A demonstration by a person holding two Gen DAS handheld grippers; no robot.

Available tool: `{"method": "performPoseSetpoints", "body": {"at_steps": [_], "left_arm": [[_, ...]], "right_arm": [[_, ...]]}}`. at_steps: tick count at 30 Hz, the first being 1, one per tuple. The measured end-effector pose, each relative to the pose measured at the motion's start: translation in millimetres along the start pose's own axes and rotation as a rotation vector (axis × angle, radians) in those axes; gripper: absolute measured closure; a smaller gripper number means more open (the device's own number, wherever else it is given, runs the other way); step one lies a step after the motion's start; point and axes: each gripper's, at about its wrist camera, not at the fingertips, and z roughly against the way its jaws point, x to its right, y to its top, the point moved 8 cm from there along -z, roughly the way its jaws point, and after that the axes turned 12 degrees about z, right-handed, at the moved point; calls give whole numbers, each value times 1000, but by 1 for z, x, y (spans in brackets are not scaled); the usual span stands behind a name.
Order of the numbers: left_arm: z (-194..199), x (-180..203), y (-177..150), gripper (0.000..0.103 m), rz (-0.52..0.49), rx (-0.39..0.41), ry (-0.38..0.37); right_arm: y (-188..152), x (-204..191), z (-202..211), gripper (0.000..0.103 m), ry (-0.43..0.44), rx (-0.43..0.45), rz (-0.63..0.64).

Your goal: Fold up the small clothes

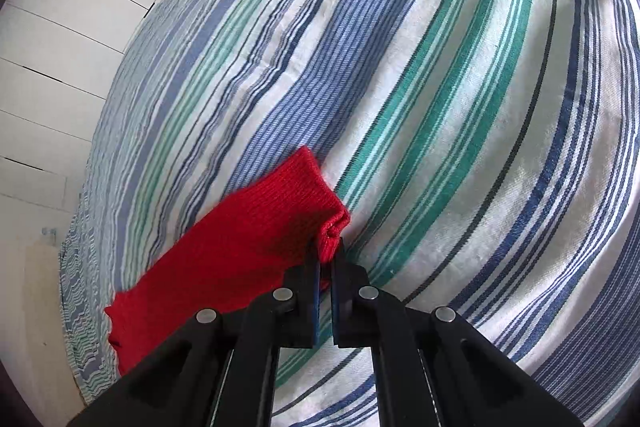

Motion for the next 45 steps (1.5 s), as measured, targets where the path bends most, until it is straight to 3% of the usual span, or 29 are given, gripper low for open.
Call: {"method": "performPoseSetpoints", "body": {"at_steps": [3,5,6,8,10,12,15,18,19,20,24,27,28,29,32,36,39,40,41,43,45], "left_arm": [[-3,0,2,16,13,-10,-8],[-3,3,2,16,2,-8,-3],[-3,4,2,16,-7,-4,-1],[-1,6,0,16,-21,8,2],[1,5,-1,16,-28,12,2],[2,3,-2,16,-26,9,0],[1,0,-1,16,-9,1,-6],[-2,0,0,16,-3,-8,-4],[-2,2,0,16,-7,-6,0],[-2,3,0,16,-14,-3,5],[1,9,-2,16,-45,14,27],[1,9,-2,16,-48,13,32],[1,9,-2,16,-46,11,31],[1,8,-2,16,-42,10,28],[-1,6,-2,16,-34,3,24],[-2,8,0,16,-47,7,28],[6,9,5,16,-61,28,21],[14,9,9,17,-66,50,12],[27,10,15,17,-76,84,-6],[59,21,34,16,-126,183,-64],[92,40,60,16,-195,300,-109]], "right_arm": [[19,-27,29,99,199,52,-75],[31,-38,47,99,287,80,-101],[34,-39,50,99,273,78,-95],[26,-25,36,99,154,2,-70],[6,4,13,99,43,-90,-97],[-10,27,-4,98,-40,-116,-78],[-15,34,-4,92,29,-64,-71],[-7,31,7,69,110,-47,-71],[0,30,12,56,106,-30,-55],[8,29,19,53,80,-8,-27],[37,15,23,53,-10,10,155],[29,-7,-12,54,-13,-136,285],[18,-12,-22,66,-14,-195,320],[12,-13,-27,99,-82,-210,376],[15,-10,-16,100,-254,-74,468],[3,-10,-26,100,-347,-50,508],[-2,-17,-25,92,-382,-27,517],[-2,-21,-22,83,-389,-21,518],[-2,-22,-14,59,-386,-10,516],[0,-28,13,34,-380,66,506],[-12,-39,41,34,-352,136,523]]}}
